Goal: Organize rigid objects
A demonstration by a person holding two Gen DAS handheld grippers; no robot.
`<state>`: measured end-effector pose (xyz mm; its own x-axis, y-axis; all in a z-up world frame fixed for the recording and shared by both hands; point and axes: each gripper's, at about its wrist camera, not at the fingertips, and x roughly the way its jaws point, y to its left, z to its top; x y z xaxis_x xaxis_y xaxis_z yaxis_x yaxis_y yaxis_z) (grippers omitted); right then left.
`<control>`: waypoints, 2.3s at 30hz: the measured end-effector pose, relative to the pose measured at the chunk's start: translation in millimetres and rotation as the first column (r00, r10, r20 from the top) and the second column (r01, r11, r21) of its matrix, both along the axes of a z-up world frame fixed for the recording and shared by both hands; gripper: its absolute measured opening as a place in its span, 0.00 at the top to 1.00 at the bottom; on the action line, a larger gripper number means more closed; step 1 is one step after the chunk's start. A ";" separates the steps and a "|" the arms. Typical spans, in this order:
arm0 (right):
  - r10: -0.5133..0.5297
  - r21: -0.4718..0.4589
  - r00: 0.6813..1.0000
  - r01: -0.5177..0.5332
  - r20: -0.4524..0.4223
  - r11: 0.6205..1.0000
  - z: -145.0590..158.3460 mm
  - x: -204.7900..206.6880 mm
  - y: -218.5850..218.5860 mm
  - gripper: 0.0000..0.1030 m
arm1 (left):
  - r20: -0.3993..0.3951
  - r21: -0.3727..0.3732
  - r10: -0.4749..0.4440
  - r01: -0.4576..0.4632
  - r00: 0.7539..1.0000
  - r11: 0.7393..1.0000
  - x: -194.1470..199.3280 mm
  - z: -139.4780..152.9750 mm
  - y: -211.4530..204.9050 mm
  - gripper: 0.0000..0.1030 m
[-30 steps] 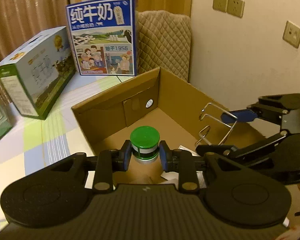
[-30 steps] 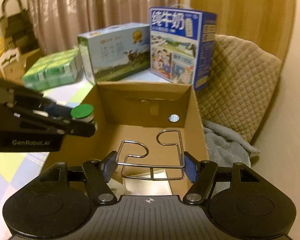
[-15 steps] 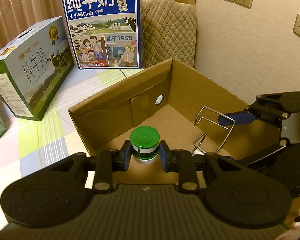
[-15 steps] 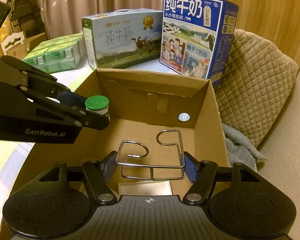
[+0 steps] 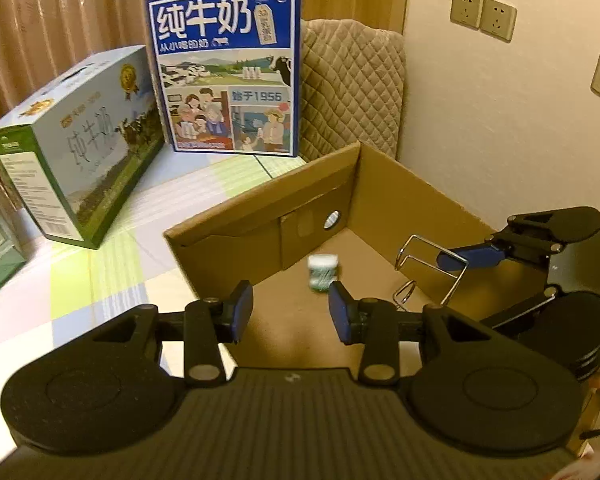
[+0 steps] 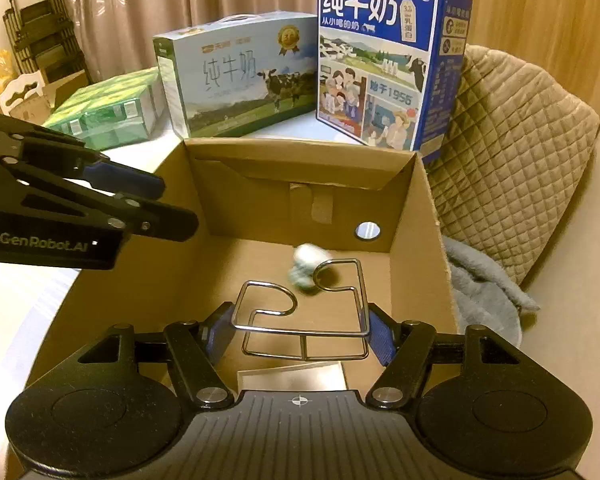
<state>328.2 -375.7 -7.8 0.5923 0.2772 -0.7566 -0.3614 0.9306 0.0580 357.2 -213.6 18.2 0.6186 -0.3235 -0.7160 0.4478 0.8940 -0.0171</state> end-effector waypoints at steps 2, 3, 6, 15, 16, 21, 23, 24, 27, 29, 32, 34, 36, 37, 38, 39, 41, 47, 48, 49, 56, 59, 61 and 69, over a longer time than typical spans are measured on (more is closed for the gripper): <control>-0.004 0.008 1.000 0.004 -0.005 1.000 1.2 1.8 0.3 0.37 | 0.001 -0.003 0.008 -0.008 1.000 1.000 -2.7 1.9 4.1 0.65; -0.005 0.008 1.000 0.005 -0.007 1.000 1.9 2.8 1.2 0.37 | 0.003 -0.005 0.015 -0.015 1.000 1.000 -4.2 2.8 6.9 0.65; 0.000 0.005 1.000 0.000 -0.012 1.000 2.4 5.8 4.9 0.37 | 0.001 -0.007 0.024 -0.024 1.000 1.000 -7.0 3.2 12.3 0.65; 0.014 0.006 1.000 -0.013 -0.019 1.000 -2.3 13.9 19.0 0.37 | -0.007 -0.019 0.034 -0.035 0.999 0.999 -13.8 3.1 25.4 0.65; 0.011 0.010 1.000 -0.011 -0.016 1.000 -2.4 15.0 19.9 0.37 | -0.007 -0.021 0.039 -0.039 0.999 0.999 -14.2 3.6 27.3 0.65; -0.001 0.041 1.000 0.000 0.025 0.999 0.7 20.2 22.2 0.31 | -0.003 -0.032 0.062 -0.062 0.998 0.998 -20.0 8.4 38.0 0.65; -0.035 0.065 0.999 0.032 0.039 0.997 6.0 19.6 17.6 0.25 | -0.001 -0.043 0.077 -0.077 0.997 0.996 -25.2 11.7 44.3 0.61; -0.052 0.081 0.998 0.048 0.046 0.996 10.0 17.8 13.5 0.25 | 0.001 -0.047 0.085 -0.085 0.996 0.995 -28.5 13.1 46.6 0.58; -0.080 0.091 0.995 0.074 0.055 0.993 22.7 8.1 6.1 0.25 | 0.006 -0.065 0.110 -0.110 0.994 0.992 -42.3 18.1 53.8 0.50; -0.085 0.093 0.994 0.078 0.073 0.993 33.6 -5.5 1.5 0.25 | 0.008 -0.075 0.119 -0.118 0.993 0.990 -54.0 21.6 56.5 0.46; -0.097 0.104 0.991 0.088 0.089 0.991 48.5 -29.8 -3.6 0.25 | 0.013 -0.087 0.137 -0.135 0.990 0.987 -77.1 29.7 58.2 0.30; -0.120 0.114 0.988 0.109 0.093 0.987 57.8 -50.5 -6.6 0.25 | 0.022 -0.093 0.150 -0.148 0.988 0.985 -92.9 35.6 59.6 0.26; -0.140 0.121 0.986 0.129 0.093 0.984 65.7 -69.3 -7.9 0.24 | 0.031 -0.098 0.163 -0.159 0.986 0.982 -111.1 42.0 62.2 0.21; -0.145 0.129 0.985 0.133 0.096 0.983 70.1 -81.6 -9.1 0.24 | 0.033 -0.099 0.170 -0.166 0.985 0.981 -119.4 44.9 63.8 0.20; -0.152 0.135 0.983 0.138 0.099 0.981 73.9 -92.3 -10.1 0.24 | 0.035 -0.099 0.175 -0.171 0.984 0.980 -127.9 47.6 65.5 0.19; -0.162 0.142 0.982 0.147 0.101 0.979 77.9 -104.3 -11.3 0.24 | 0.037 -0.101 0.183 -0.178 0.982 0.979 -138.2 50.7 67.4 0.16; -0.192 0.163 0.976 0.174 0.102 0.971 85.1 -126.4 -14.8 0.24 | 0.028 -0.108 0.198 -0.194 0.980 0.975 -155.3 56.3 69.7 0.14; -0.218 0.166 0.972 0.201 0.090 0.965 95.4 -189.4 -13.6 0.24 | 0.040 -0.149 0.251 -0.243 0.967 0.959 -215.5 68.5 72.0 0.04; -0.219 0.155 0.972 0.203 0.090 0.967 95.1 -197.9 -12.2 0.24 | 0.043 -0.150 0.260 -0.251 0.965 0.956 -227.3 69.5 71.0 0.03; -0.219 0.145 0.972 0.205 0.087 0.968 94.5 -207.3 -10.1 0.24 | 0.044 -0.151 0.263 -0.254 0.964 0.955 -236.4 69.7 70.4 0.03; -0.246 0.171 0.968 0.235 0.049 0.957 87.2 -257.5 -6.1 0.19 | -0.003 -0.153 0.280 -0.277 0.960 0.949 -278.5 60.4 69.4 0.01; -0.257 0.159 0.965 0.246 0.052 0.956 86.0 -273.2 -4.0 0.16 | -0.017 -0.143 0.299 -0.298 0.954 0.944 -289.2 57.0 71.1 0.01; -0.254 0.159 0.966 0.243 0.052 0.957 84.5 -281.8 -4.8 0.16 | -0.032 -0.120 0.309 -0.311 0.951 0.943 -293.7 54.4 69.0 0.01; -0.284 0.163 0.959 0.276 0.022 0.947 76.7 -305.9 -9.0 0.15 | -0.077 -0.059 0.307 -0.312 0.949 0.948 -317.5 44.8 58.5 0.01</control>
<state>22.3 -384.7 68.9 0.6955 0.2080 -0.6878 -0.0932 0.9752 0.2007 39.7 -155.1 63.1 0.6486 -0.1738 -0.7410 0.1450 0.9840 -0.1039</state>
